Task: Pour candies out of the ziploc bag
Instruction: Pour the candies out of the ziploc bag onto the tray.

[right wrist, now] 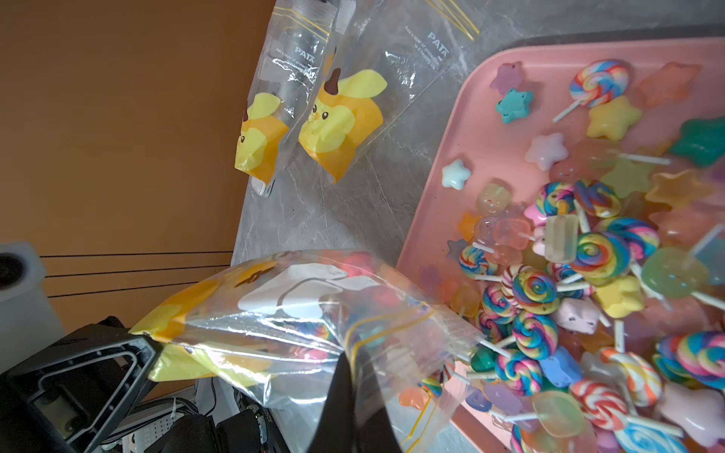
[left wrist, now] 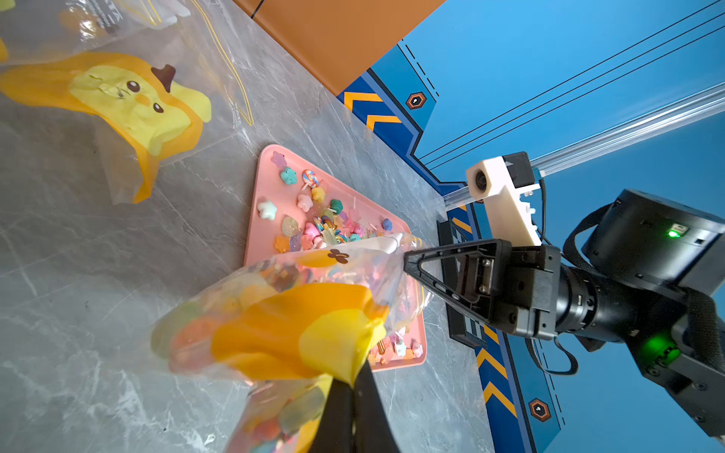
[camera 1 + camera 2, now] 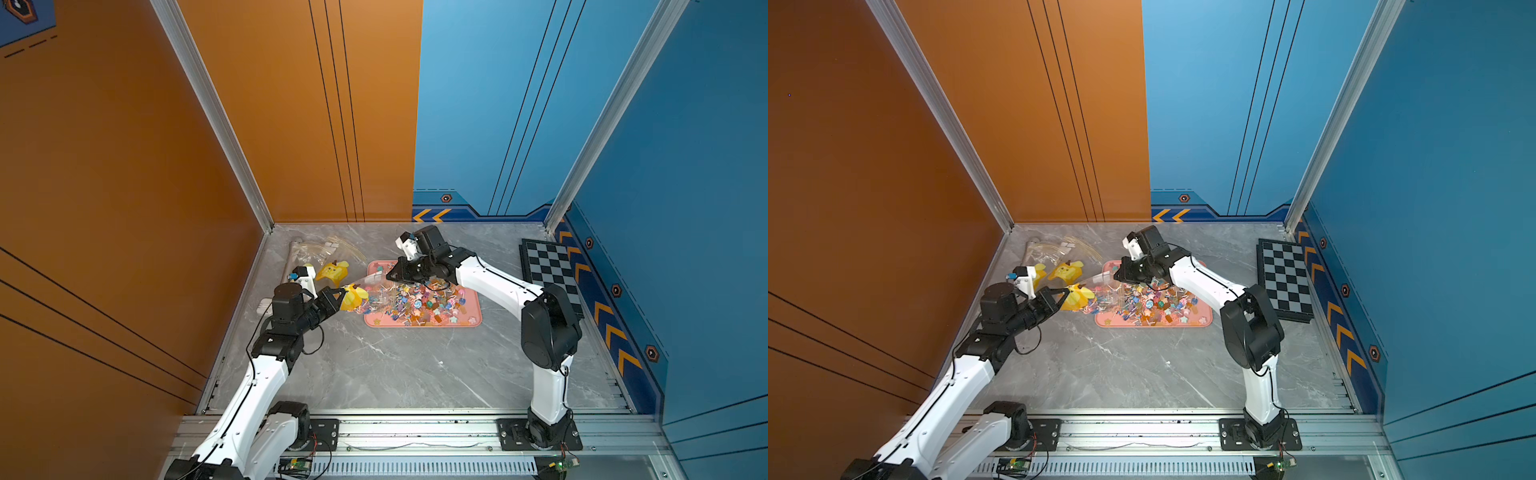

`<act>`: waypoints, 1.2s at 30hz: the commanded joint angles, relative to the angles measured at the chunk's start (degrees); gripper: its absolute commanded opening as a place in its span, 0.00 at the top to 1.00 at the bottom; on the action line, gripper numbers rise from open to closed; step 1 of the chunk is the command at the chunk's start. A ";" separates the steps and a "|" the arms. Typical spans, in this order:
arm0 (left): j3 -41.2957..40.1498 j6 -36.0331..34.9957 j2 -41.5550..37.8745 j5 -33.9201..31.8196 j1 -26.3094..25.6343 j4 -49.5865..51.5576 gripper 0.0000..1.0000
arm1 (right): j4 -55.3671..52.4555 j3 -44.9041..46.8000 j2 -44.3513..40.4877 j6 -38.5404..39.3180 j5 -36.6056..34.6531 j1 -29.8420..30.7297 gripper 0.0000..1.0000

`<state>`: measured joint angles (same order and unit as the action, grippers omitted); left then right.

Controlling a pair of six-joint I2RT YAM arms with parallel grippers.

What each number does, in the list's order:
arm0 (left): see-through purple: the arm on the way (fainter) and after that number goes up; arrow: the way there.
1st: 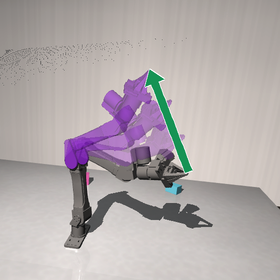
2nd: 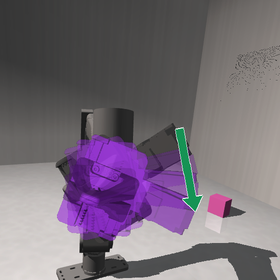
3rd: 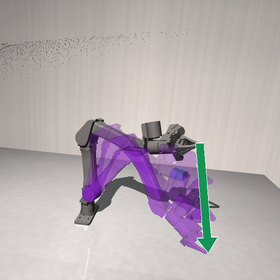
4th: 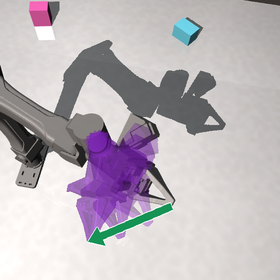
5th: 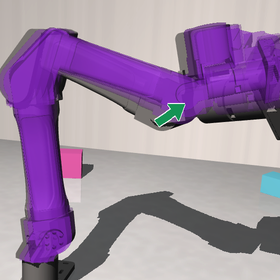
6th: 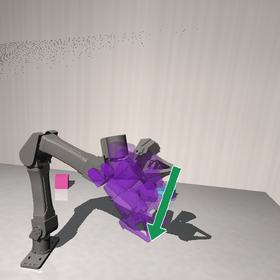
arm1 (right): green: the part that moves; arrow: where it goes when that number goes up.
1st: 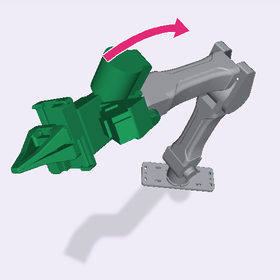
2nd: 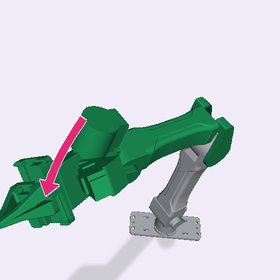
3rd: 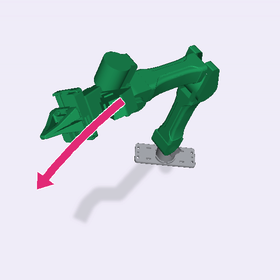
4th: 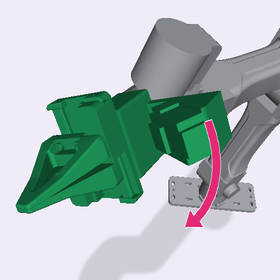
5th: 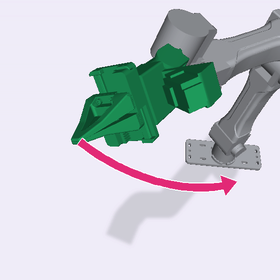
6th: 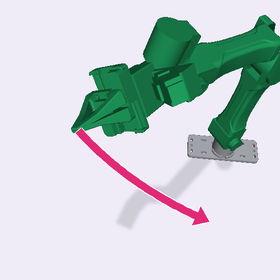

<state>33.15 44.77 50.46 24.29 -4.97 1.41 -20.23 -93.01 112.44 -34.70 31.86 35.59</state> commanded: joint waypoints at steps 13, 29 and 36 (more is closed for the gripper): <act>4.74 -3.42 -0.78 -0.50 1.22 0.96 1.00 | -3.96 -5.97 0.84 1.56 -1.33 -0.95 1.00; 7.34 -3.11 2.28 -1.02 -0.31 -0.01 1.00 | -4.99 -5.37 0.41 2.26 -1.74 -2.02 1.00; 9.95 -5.45 3.27 -3.69 -3.39 1.33 1.00 | -5.08 -7.05 -1.23 2.44 -2.83 -3.34 1.00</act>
<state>39.44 41.43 53.98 22.94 -8.32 4.19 -24.10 -98.35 113.12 -33.54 31.51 33.50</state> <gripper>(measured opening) 0.047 0.047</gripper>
